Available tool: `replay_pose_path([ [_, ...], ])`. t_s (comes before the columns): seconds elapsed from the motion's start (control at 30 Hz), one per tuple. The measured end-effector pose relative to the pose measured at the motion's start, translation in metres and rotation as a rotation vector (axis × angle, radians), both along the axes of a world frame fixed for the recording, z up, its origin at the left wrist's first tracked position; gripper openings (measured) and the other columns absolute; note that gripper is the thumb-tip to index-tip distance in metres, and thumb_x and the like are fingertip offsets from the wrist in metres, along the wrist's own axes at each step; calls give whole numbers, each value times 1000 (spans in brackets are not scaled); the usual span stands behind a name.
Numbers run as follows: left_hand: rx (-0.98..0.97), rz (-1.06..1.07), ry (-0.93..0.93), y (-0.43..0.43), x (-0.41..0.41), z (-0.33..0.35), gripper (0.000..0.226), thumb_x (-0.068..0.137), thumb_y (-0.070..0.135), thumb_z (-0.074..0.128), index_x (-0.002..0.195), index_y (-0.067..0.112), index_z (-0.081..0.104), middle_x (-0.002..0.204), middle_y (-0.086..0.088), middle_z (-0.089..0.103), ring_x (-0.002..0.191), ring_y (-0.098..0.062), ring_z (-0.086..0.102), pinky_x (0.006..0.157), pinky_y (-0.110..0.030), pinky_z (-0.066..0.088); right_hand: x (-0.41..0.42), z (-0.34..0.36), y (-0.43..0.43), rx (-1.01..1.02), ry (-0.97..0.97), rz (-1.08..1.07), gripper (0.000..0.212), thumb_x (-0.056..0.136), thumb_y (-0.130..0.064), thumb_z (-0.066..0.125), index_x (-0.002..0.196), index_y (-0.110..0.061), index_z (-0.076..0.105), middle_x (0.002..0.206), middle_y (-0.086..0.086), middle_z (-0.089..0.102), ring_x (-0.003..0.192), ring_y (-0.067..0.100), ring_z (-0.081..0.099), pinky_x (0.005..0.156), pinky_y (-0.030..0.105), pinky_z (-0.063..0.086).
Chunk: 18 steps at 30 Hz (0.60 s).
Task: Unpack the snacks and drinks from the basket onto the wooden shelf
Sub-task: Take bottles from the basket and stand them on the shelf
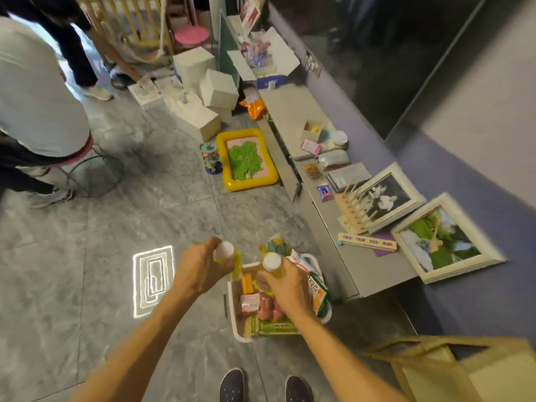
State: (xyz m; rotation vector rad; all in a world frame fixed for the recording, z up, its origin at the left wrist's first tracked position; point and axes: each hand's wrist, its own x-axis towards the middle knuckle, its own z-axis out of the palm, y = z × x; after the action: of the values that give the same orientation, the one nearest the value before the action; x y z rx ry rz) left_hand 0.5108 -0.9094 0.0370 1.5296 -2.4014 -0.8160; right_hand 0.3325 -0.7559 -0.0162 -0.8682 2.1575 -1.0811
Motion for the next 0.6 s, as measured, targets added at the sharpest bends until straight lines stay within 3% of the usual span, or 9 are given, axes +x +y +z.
replay_pose_path([
  [0.07, 22, -19, 40, 7, -5, 36, 59, 72, 65, 85, 108, 21, 71, 100, -7, 80, 86, -31, 74, 70, -40, 58, -17, 44, 10, -15, 4, -22, 31, 76, -41, 91, 87, -22, 70, 77, -15, 70, 74, 1, 63, 64, 24, 47],
  [0.17, 21, -34, 143, 23, -15, 87, 64, 66, 70, 79, 108, 22, 72, 102, -2, 78, 89, -23, 73, 76, -42, 60, -38, 101, 31, -42, 55, -68, 34, 74, -47, 94, 82, -25, 69, 77, -13, 73, 70, 3, 62, 59, 28, 47],
  [0.23, 30, -69, 202, 34, -24, 114, 53, 71, 62, 87, 106, 27, 72, 102, 1, 78, 93, -16, 73, 79, -39, 60, -49, 132, 49, -66, 92, -102, 33, 73, -48, 95, 80, -29, 69, 75, -14, 71, 67, -1, 59, 56, 25, 43],
  [0.37, 71, -181, 348, 57, -51, 149, 49, 72, 56, 91, 108, 28, 73, 101, 13, 78, 96, -2, 75, 84, -39, 65, -70, 179, 90, -141, 100, -177, 35, 73, -48, 95, 86, -22, 76, 79, -13, 75, 77, 2, 69, 67, 38, 59],
  [0.47, 83, -300, 386, 73, -85, 170, 43, 74, 40, 97, 108, 24, 75, 101, 13, 78, 93, 1, 74, 83, -39, 66, -84, 205, 122, -165, 104, -228, 37, 74, -45, 94, 100, -23, 78, 93, -15, 77, 90, -1, 71, 78, 32, 62],
  [0.6, 87, -482, 391, 101, -140, 195, 42, 73, 43, 97, 105, 28, 74, 98, 15, 78, 87, 3, 74, 77, -37, 65, -105, 230, 171, -144, 184, -354, 42, 75, -50, 93, 102, -21, 78, 91, -15, 76, 82, -4, 68, 64, 21, 52],
])
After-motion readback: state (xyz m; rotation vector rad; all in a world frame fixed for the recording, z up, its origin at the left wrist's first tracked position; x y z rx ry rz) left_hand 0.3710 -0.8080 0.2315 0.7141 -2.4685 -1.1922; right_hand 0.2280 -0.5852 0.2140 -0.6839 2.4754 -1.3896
